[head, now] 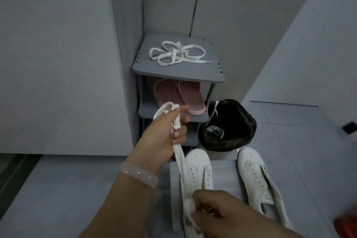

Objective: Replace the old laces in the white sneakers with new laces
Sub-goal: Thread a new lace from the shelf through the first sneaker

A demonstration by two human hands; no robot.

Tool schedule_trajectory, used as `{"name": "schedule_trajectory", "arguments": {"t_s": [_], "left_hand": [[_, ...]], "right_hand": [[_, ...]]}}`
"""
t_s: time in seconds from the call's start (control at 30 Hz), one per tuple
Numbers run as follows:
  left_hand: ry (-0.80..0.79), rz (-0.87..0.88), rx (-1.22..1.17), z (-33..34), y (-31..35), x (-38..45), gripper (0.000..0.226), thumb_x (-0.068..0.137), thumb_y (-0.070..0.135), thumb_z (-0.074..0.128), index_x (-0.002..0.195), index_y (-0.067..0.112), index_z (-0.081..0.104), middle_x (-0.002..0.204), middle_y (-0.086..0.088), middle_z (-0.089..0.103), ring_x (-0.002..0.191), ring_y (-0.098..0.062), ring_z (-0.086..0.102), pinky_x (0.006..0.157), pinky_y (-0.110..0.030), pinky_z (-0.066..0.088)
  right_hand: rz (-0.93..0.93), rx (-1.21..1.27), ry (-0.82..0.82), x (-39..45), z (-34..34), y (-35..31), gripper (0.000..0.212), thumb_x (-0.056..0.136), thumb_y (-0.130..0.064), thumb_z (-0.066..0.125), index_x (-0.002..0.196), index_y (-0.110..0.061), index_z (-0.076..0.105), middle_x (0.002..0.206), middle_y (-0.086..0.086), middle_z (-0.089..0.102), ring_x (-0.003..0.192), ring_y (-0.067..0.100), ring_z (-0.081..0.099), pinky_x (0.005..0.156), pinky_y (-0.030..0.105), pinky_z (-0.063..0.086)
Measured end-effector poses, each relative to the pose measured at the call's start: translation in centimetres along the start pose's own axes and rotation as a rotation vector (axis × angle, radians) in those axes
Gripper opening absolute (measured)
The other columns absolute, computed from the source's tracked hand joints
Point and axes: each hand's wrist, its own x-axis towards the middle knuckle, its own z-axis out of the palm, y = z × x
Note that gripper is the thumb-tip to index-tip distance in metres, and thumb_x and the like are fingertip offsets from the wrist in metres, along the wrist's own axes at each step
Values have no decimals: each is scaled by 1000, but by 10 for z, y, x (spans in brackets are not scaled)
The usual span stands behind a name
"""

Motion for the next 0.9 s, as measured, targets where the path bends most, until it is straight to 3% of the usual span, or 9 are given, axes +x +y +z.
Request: {"name": "schedule_trajectory", "arguments": {"t_s": [0.07, 0.17, 0.33, 0.47, 0.53, 0.6, 0.7, 0.8, 0.9], "left_hand": [[-10, 6, 143, 4, -4, -1, 31, 100, 24, 32, 82, 7, 51, 47, 1, 46, 27, -3, 24, 32, -10, 14], [-114, -16, 342, 10, -9, -8, 36, 100, 30, 30, 94, 6, 56, 42, 1, 42, 27, -4, 21, 34, -8, 14], [-246, -20, 591, 16, -23, -17, 36, 100, 28, 32, 94, 9, 61, 48, 2, 47, 33, -5, 26, 36, -12, 20], [-289, -57, 740, 20, -34, -17, 39, 100, 28, 34, 72, 16, 59, 46, 6, 46, 35, -4, 30, 37, -14, 25], [-288, -85, 803, 22, -38, -16, 42, 100, 26, 37, 62, 16, 53, 41, 8, 45, 35, -3, 32, 39, -13, 27], [-292, -114, 827, 23, -40, -14, 34, 99, 23, 40, 70, 15, 55, 48, 8, 53, 40, -3, 37, 42, -13, 31], [-364, -147, 797, 28, -46, -12, 13, 93, 14, 49, 96, 12, 61, 80, -4, 65, 53, -6, 46, 51, -18, 38], [-260, -127, 796, 25, -51, -6, 37, 84, -3, 49, 117, 13, 50, 102, -12, 64, 69, -14, 53, 60, -26, 45], [-103, -92, 982, 19, -50, 2, 47, 82, -9, 50, 118, 19, 45, 104, -10, 66, 88, -17, 62, 75, -32, 52]], "right_hand": [[49, 144, 71, -1, -8, 7, 20, 96, -11, 47, 78, -17, 55, 54, -12, 51, 41, -1, 45, 50, 15, 36], [87, 402, 301, 2, -22, 18, 18, 96, -8, 43, 94, -2, 60, 67, 8, 53, 36, 8, 35, 51, 24, 40], [61, 522, 416, 12, -35, 25, 26, 96, -13, 41, 89, -8, 66, 63, 6, 47, 41, 10, 31, 57, 26, 40], [-96, 635, 433, 19, -40, 18, 39, 89, -42, 43, 78, -21, 74, 63, 5, 58, 45, 10, 42, 60, 28, 40], [-171, 597, 448, 22, -44, 19, 34, 91, -39, 44, 87, -21, 73, 79, 12, 70, 65, 21, 62, 69, 35, 49], [-217, 558, 517, 25, -46, 23, 25, 94, -27, 48, 89, -16, 70, 88, 22, 68, 83, 32, 63, 77, 43, 46], [-234, 702, 606, 26, -52, 33, 18, 92, -19, 53, 85, -12, 68, 79, 15, 68, 73, 23, 64, 68, 30, 52], [-222, 928, 677, 26, -67, 48, 17, 94, -18, 49, 89, -8, 61, 55, 3, 58, 47, 9, 52, 49, 18, 46], [-203, 1018, 766, 21, -87, 65, 15, 96, -18, 44, 92, -9, 55, 49, -4, 48, 48, 9, 38, 53, 20, 39]]}}
